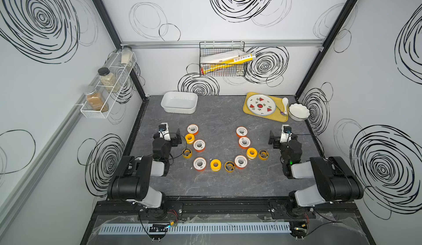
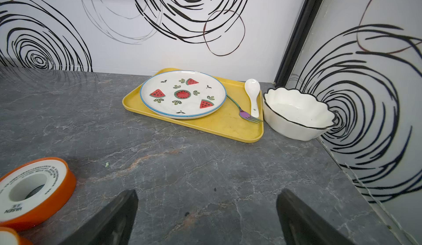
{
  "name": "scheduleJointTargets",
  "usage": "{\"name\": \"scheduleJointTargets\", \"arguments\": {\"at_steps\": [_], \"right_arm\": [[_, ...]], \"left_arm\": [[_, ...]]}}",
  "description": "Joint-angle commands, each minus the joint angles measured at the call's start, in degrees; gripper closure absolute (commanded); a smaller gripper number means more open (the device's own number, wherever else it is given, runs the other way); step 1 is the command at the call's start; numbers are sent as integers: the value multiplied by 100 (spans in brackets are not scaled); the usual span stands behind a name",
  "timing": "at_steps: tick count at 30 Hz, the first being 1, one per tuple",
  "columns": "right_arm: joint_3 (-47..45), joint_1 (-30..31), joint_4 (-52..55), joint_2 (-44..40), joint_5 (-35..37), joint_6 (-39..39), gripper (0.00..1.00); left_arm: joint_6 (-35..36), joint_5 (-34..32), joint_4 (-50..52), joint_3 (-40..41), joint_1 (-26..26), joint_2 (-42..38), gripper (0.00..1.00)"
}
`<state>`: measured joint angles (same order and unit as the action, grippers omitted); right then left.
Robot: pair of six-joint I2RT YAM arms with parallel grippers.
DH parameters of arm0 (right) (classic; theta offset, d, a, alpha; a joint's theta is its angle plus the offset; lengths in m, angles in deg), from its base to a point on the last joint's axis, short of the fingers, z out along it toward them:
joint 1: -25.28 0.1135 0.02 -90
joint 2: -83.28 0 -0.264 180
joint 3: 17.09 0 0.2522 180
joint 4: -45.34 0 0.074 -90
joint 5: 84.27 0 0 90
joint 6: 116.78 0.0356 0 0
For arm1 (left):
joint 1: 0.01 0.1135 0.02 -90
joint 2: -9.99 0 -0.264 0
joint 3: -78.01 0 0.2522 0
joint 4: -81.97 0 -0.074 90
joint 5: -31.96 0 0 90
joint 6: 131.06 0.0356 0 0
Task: Put the sealing tape into the storage box
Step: Move the storage box to the center of the board.
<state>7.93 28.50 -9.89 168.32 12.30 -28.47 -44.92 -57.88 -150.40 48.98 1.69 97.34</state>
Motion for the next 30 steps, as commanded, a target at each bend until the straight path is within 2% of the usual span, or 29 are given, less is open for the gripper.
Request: {"name": "scheduleJointTargets", "arguments": {"at_steps": [1,21,25,30], "right_arm": [[113,-15,18,30,3,68,0],[158,-15,65,-6,121,125,0],[952,-15,1769,-473,502,272,0],[899,-15,2031,-864,639,444,0]], "left_arm": [[-4,-8,-284,12,-29,44,1],[-11,-13,-320,38,-20,23,1],[-438,-832,305,-116,13,-369,1],[-881,-1426,1551,-487,15,-894,1]]}}
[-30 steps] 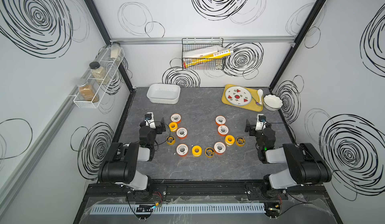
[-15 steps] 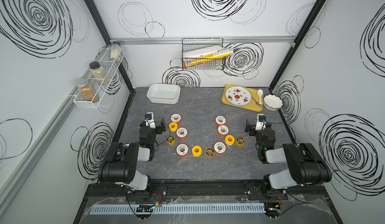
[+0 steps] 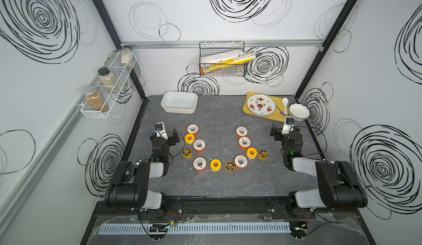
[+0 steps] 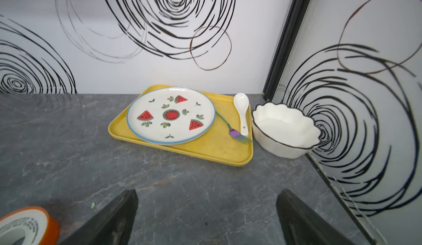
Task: Put the sealing tape into the storage box
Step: Move the storage box to the center of the board.
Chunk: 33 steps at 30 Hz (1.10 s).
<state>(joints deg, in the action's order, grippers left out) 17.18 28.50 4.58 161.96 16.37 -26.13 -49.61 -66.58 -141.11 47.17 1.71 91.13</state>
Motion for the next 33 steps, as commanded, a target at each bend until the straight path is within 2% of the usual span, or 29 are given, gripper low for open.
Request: {"name": "scheduleJointTargets", "arguments": {"at_steps": [1,5,9,16,19,24,26,29,31,33], "right_arm": [[15,-15,795,-336,243,334,0],[292,-15,1738,-687,54,839,0],[682,-15,2782,-927,-82,1472,0],[1012,-15,3525,-1186,-703,1503,0],[1225,-15,3776,-1155,-812,1402,0],[1428,-15,4005,-1087,-984,1219,0],[1478,-15,4041,-1041,-1030,1198,0],[1538,-15,4052,-939,-1141,1193,0],[1586,-15,4046,-874,-1199,1217,0],[1647,-15,4070,-804,-1259,1228,0]], "left_arm": [[-626,-716,1045,-440,4,-385,1],[-1585,-1051,2557,-1132,7,-617,1],[-2541,-1065,4025,-1957,10,-509,1],[-3891,-475,6109,-3678,27,351,1],[-4135,72,6335,-4212,33,823,2],[-4347,608,6486,-4963,36,1533,3],[-4412,618,6703,-5384,31,1863,3],[-4458,658,7014,-6031,26,2422,8],[-4460,669,7150,-6427,17,2749,16],[-4493,631,7293,-6743,11,3001,17]]}}
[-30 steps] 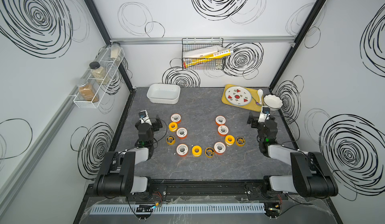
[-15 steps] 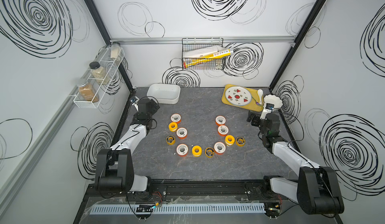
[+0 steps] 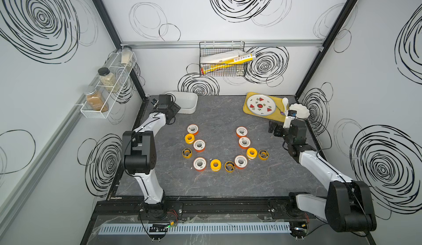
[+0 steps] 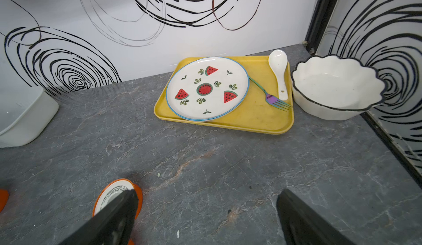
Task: Put the sealing tape into the storage box
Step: Move the storage box to the center of the board.
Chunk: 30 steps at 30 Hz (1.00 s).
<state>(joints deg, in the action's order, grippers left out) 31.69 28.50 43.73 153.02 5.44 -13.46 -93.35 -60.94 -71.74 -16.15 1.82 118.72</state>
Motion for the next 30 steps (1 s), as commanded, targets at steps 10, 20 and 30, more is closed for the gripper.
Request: {"name": "scheduleJointTargets", "arguments": {"at_steps": [10,20,30], "right_arm": [[281,-15,167,281,-261,-66,0],[215,-15,83,276,-434,-67,0],[223,-15,68,373,-575,-58,0]], "left_arm": [[-365,103,886,-1379,-33,1060,17],[-367,158,1265,-2274,-53,1799,19],[-150,449,1469,-2918,-68,2434,34]]}}
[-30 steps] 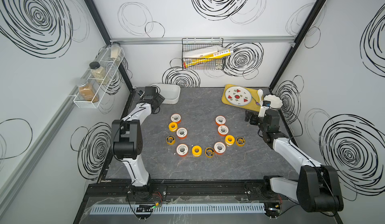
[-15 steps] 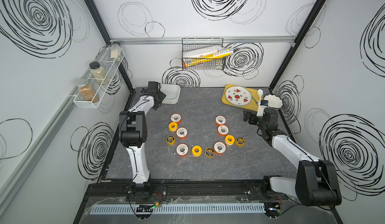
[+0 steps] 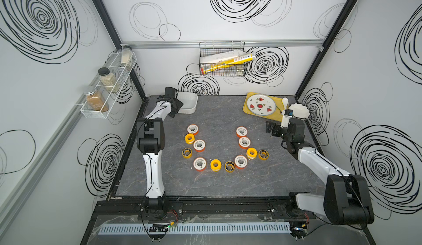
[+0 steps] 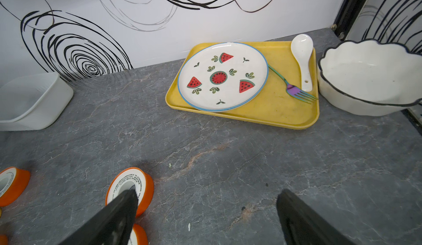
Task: Put the sealing tape into the storage box
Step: Move the storage box to the center of the board.
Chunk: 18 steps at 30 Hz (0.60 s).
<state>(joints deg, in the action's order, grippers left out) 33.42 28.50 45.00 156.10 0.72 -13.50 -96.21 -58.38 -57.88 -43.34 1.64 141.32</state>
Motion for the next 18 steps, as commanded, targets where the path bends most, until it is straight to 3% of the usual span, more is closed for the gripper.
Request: {"name": "scheduleJointTargets", "arguments": {"at_steps": [1,18], "right_arm": [[66,-15,-60,67,-120,-53,0],[148,-15,31,164,-291,-71,0]], "left_arm": [[164,289,58,-229,-51,216,37],[751,928,-15,-765,-431,605,76]]}}
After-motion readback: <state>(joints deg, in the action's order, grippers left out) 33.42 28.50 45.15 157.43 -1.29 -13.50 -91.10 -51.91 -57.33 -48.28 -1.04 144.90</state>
